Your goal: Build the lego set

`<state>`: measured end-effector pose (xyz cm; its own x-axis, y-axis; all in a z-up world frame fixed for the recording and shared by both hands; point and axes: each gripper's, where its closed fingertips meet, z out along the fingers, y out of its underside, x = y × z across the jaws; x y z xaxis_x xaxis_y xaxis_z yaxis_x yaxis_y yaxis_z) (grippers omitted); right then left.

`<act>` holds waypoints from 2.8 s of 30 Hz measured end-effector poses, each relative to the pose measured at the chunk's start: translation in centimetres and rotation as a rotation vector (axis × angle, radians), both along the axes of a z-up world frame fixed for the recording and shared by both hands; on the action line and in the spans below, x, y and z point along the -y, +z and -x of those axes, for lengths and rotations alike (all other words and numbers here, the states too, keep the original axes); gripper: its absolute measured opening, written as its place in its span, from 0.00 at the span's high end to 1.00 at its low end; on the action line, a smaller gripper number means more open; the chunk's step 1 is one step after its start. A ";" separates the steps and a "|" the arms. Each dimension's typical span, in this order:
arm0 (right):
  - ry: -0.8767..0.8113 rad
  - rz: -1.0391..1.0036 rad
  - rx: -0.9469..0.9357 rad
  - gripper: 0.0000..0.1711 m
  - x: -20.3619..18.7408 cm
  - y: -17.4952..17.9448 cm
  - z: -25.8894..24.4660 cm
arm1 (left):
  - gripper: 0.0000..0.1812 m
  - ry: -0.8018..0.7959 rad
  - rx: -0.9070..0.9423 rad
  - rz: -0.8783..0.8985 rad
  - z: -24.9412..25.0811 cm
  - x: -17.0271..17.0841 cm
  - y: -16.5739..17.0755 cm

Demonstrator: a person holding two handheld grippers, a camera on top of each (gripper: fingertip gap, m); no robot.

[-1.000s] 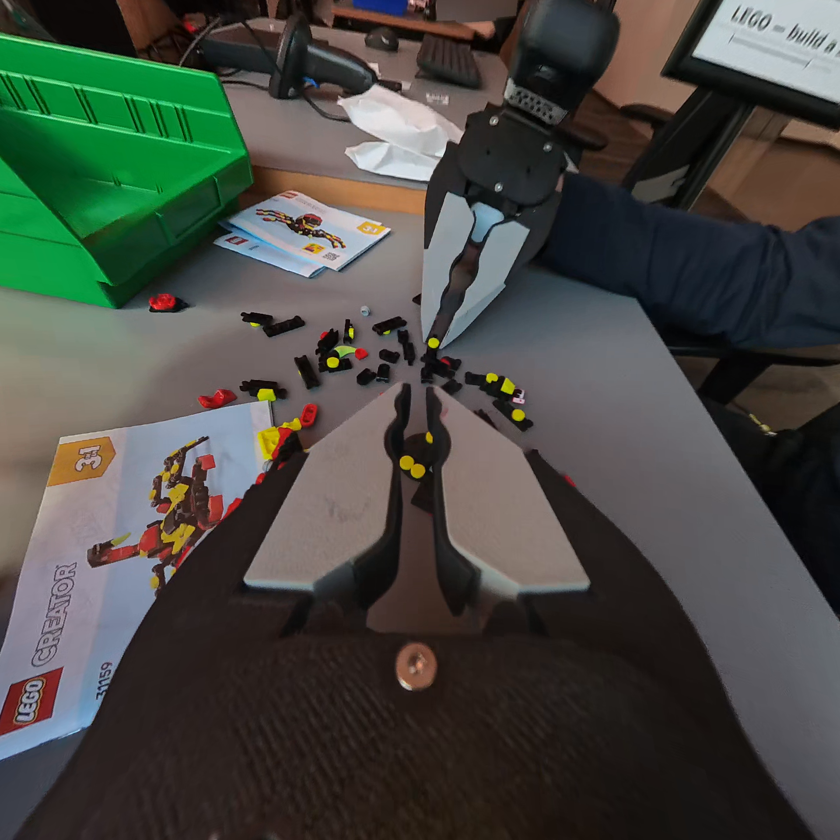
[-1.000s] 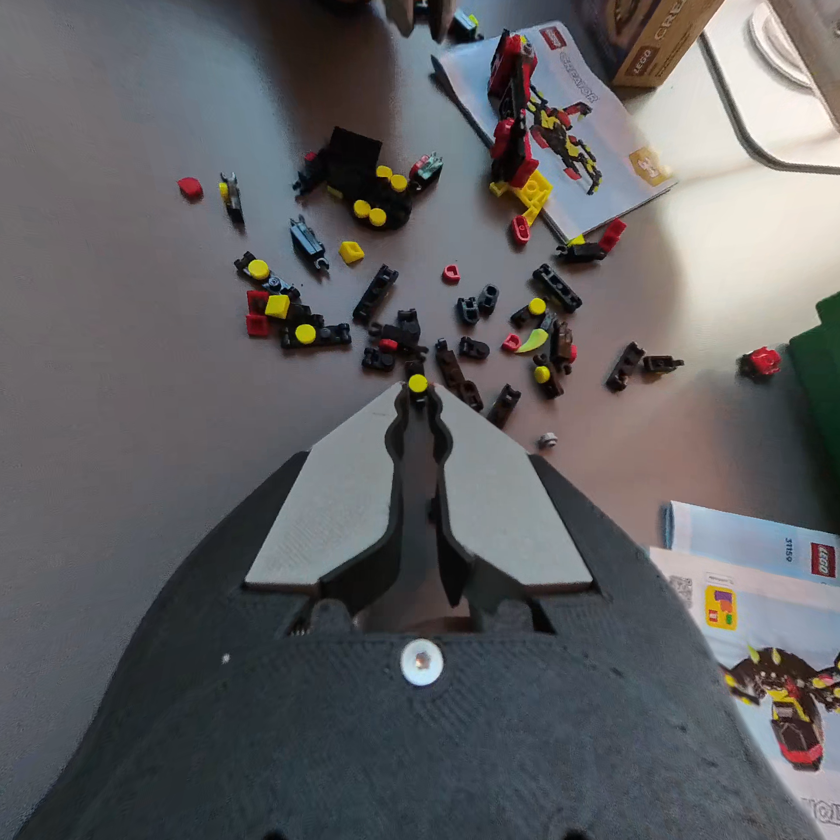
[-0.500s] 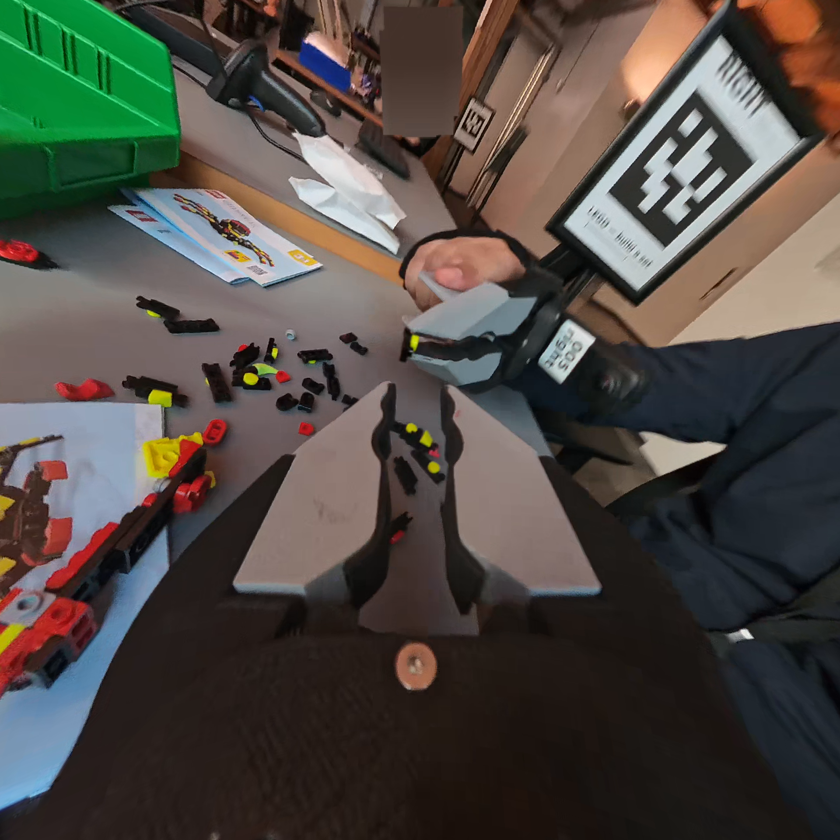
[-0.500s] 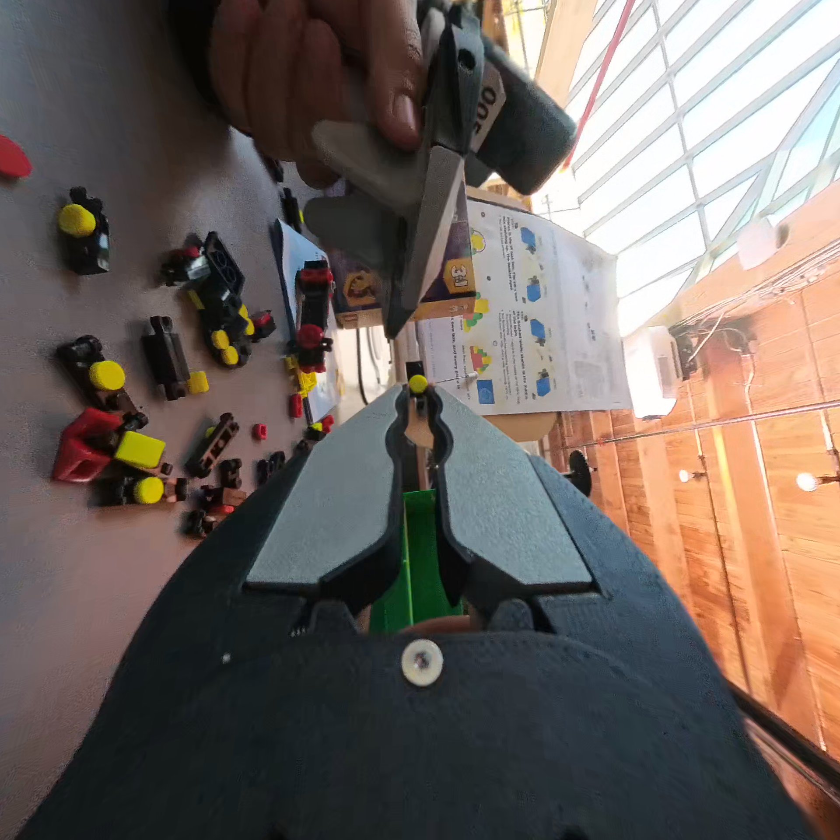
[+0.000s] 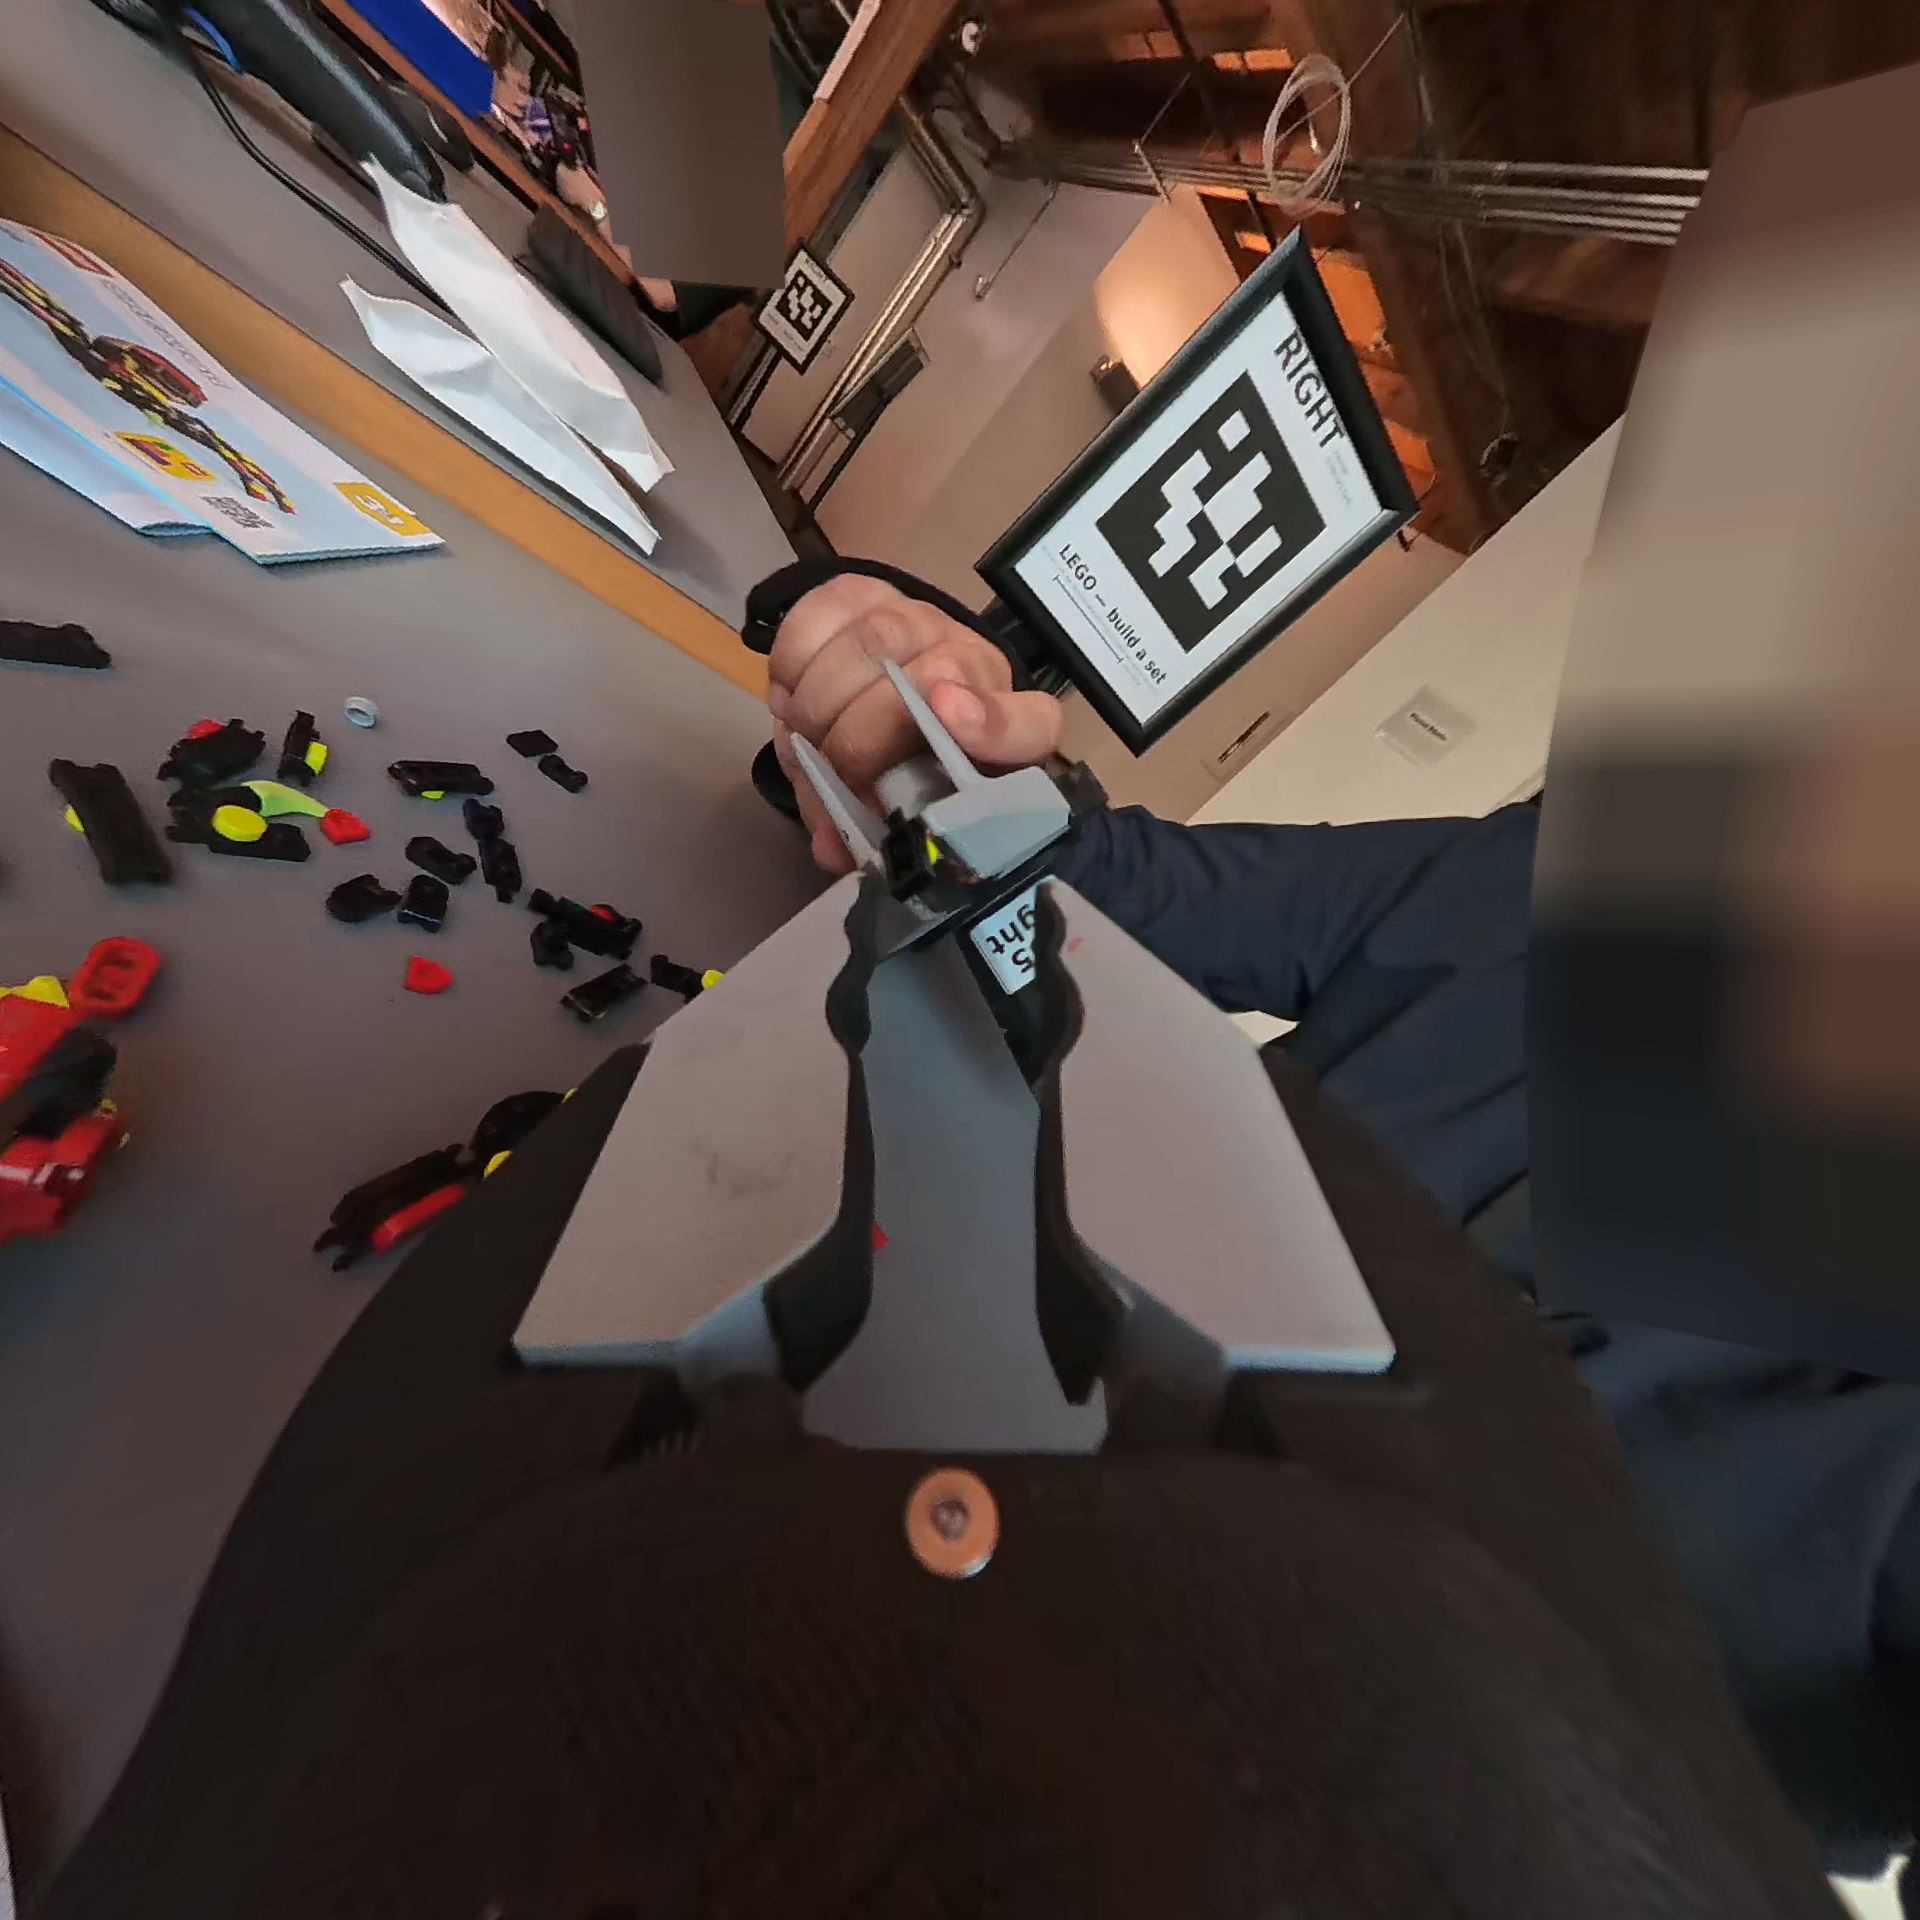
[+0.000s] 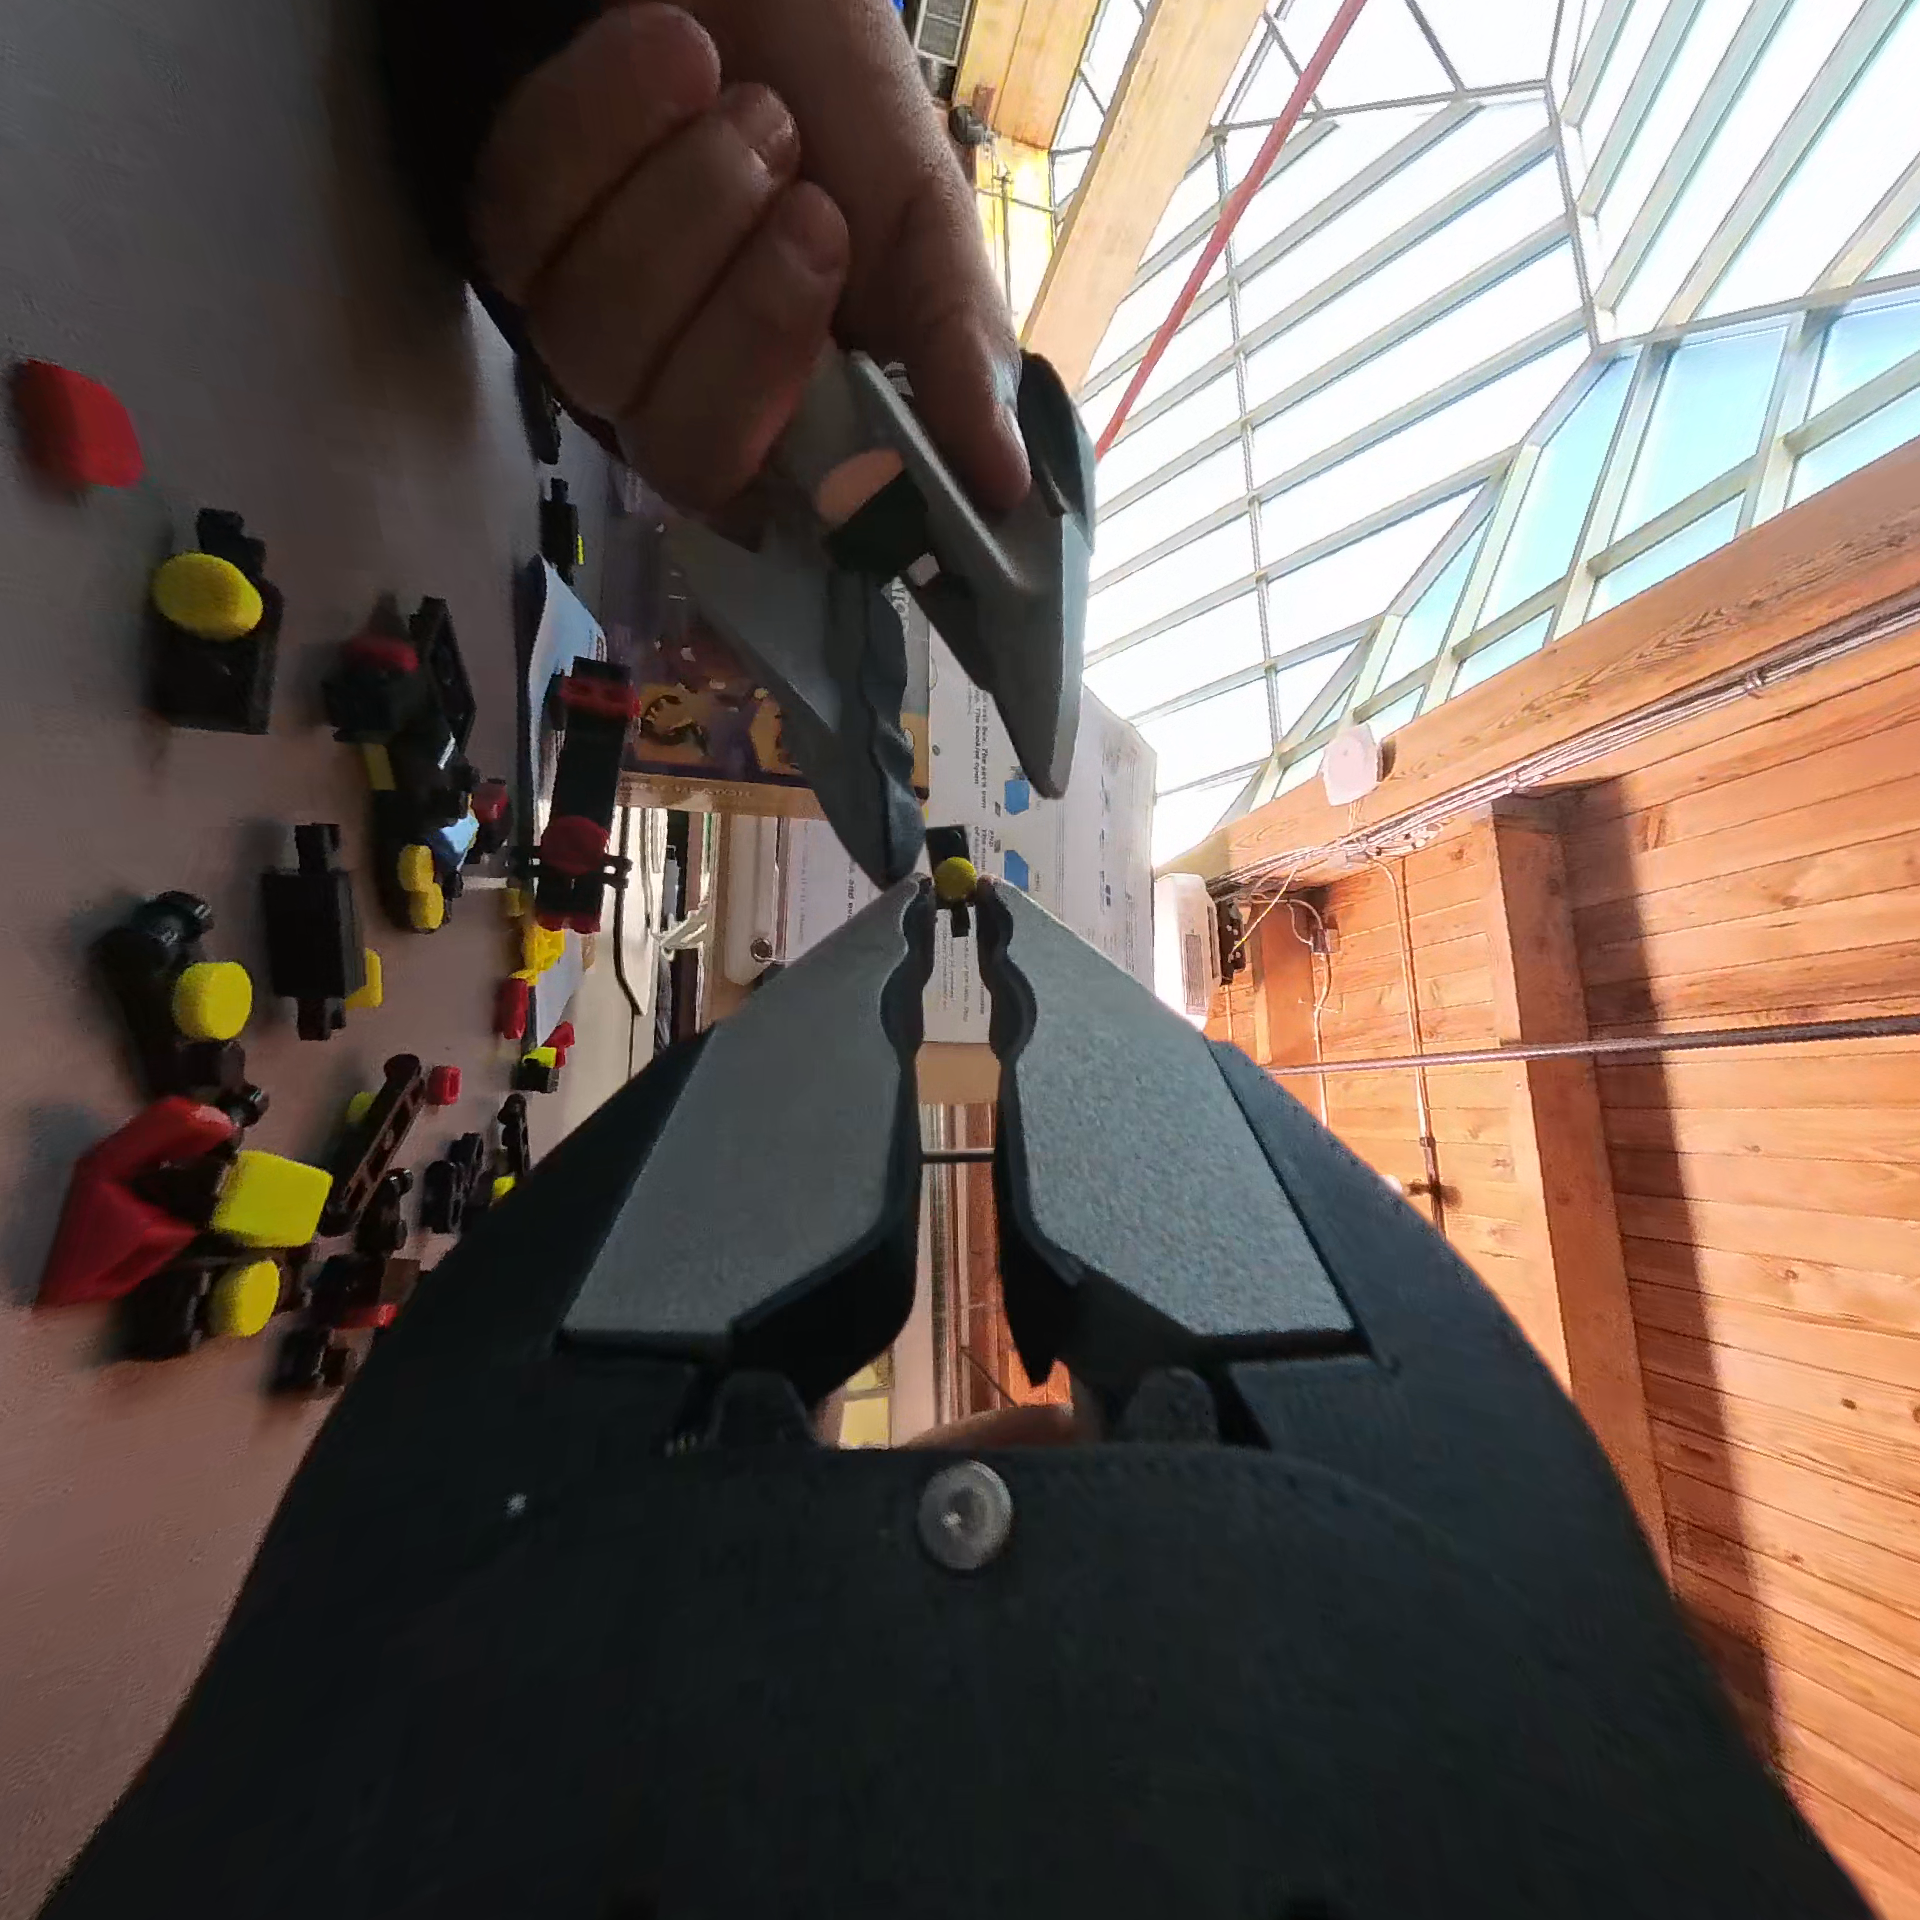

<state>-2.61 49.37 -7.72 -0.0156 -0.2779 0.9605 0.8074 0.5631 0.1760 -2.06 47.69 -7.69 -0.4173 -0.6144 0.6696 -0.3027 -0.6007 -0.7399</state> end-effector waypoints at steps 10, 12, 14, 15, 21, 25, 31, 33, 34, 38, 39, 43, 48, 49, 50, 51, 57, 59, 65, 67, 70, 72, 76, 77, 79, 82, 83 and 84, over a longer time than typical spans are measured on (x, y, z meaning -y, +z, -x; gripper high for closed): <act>0.014 0.013 0.004 0.98 0.0 -0.4 0.2 | 0.97 0.039 -0.063 0.051 -0.3 -0.9 -0.8; 0.025 0.033 -0.022 0.98 -0.1 -0.4 0.1 | 0.97 0.049 -0.058 0.022 -0.3 -1.0 -0.8; 0.026 0.113 -0.088 0.97 -0.4 -0.4 -0.2 | 0.97 0.082 -0.057 -0.041 -0.4 -1.2 -0.9; 0.029 0.178 -0.148 0.98 -0.7 -0.4 -0.5 | 0.97 0.101 -0.047 -0.089 -0.4 -1.3 -0.9; 0.149 0.781 -0.599 0.97 -2.3 -0.6 -2.5 | 0.97 0.283 0.092 -0.414 -0.1 -2.8 0.5; 0.388 1.235 -0.911 0.96 -1.4 0.6 -2.0 | 0.97 0.395 0.148 -0.685 -0.4 -3.0 0.8; 0.495 1.556 -1.087 0.95 -1.4 0.7 -1.8 | 0.97 0.521 0.166 -0.957 -1.5 -2.9 0.7; 0.500 1.603 -1.106 0.92 -1.4 0.5 -1.5 | 0.97 0.551 0.146 -1.049 -1.8 -3.0 0.3; 0.511 1.624 -1.118 0.92 -1.3 0.6 -1.3 | 0.97 0.562 0.150 -1.079 -1.9 -2.9 0.3; 0.556 1.703 -1.178 0.96 -1.5 0.9 -1.5 | 0.97 0.616 0.146 -1.180 -2.2 -2.9 0.6; 0.559 1.725 -1.181 0.96 -1.5 0.9 -1.5 | 0.97 0.628 0.142 -1.210 -2.2 -3.0 0.5; 0.594 1.740 -1.189 0.96 -1.3 1.1 -1.6 | 0.97 0.636 0.161 -1.203 -2.3 -2.8 0.7; 0.619 1.727 -1.185 0.97 -1.3 1.3 -1.7 | 0.97 0.599 0.175 -1.030 -2.4 -2.8 0.9; 0.622 1.720 -1.180 0.97 -1.3 1.4 -1.7 | 0.97 0.591 0.176 -1.009 -2.4 -2.8 0.9; 0.637 1.718 -1.175 0.97 -1.2 1.6 -1.7 | 0.97 0.583 0.188 -0.978 -2.3 -2.7 1.1; 0.657 1.721 -1.176 0.97 -1.1 1.8 -1.6 | 0.97 0.573 0.197 -0.931 -2.3 -2.6 1.3; 0.749 1.740 -1.187 0.97 -0.7 2.4 -1.5 | 0.97 0.551 0.238 -0.807 -2.1 -2.2 2.0; 0.761 1.735 -1.182 0.97 -0.6 2.6 -1.5 | 0.97 0.543 0.251 -0.776 -2.1 -2.1 2.1; 0.675 1.650 -1.126 0.97 -0.9 2.3 -1.5 | 0.97 0.526 0.225 -0.719 -2.1 -2.3 1.9; 0.656 1.678 -1.145 0.97 -1.2 2.0 -1.7 | 0.97 0.560 0.213 -0.774 -2.0 -2.6 1.8; 0.618 1.714 -1.189 0.97 -1.8 1.5 -2.4 | 1.00 0.637 0.231 -0.880 -1.4 -3.2 2.1; 0.632 1.746 -1.210 0.97 -1.8 1.5 -2.5 | 1.00 0.645 0.212 -0.951 -1.6 -3.2 1.7; 0.617 1.783 -1.214 0.97 -1.8 1.2 -2.3 | 0.92 0.657 0.159 -1.146 -2.1 -3.0 0.7; 0.618 1.793 -1.213 0.97 -1.8 1.2 -2.2 | 0.94 0.676 0.149 -1.200 -2.2 -3.1 0.6; 0.633 1.809 -1.217 0.98 -1.6 1.3 -2.1 | 0.99 0.724 0.144 -1.292 -2.0 -3.5 0.9; 0.618 1.827 -1.222 0.97 -1.7 1.1 -2.1 | 0.99 0.733 0.129 -1.384 -2.0 -3.6 0.6; 0.618 1.836 -1.219 0.97 -1.6 1.0 -2.0 | 0.97 0.734 0.125 -1.408 -2.1 -3.6 0.4; 0.628 1.851 -1.218 0.98 -1.5 1.0 -1.9 | 0.95 0.735 0.116 -1.425 -2.2 -3.6 0.3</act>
<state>-0.73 50.88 -6.70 0.2738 0.8693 -0.4116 -0.1778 -0.3748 -0.9099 0.12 51.32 -7.39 0.2301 -0.7595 -0.6084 -0.1790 0.5815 -0.7936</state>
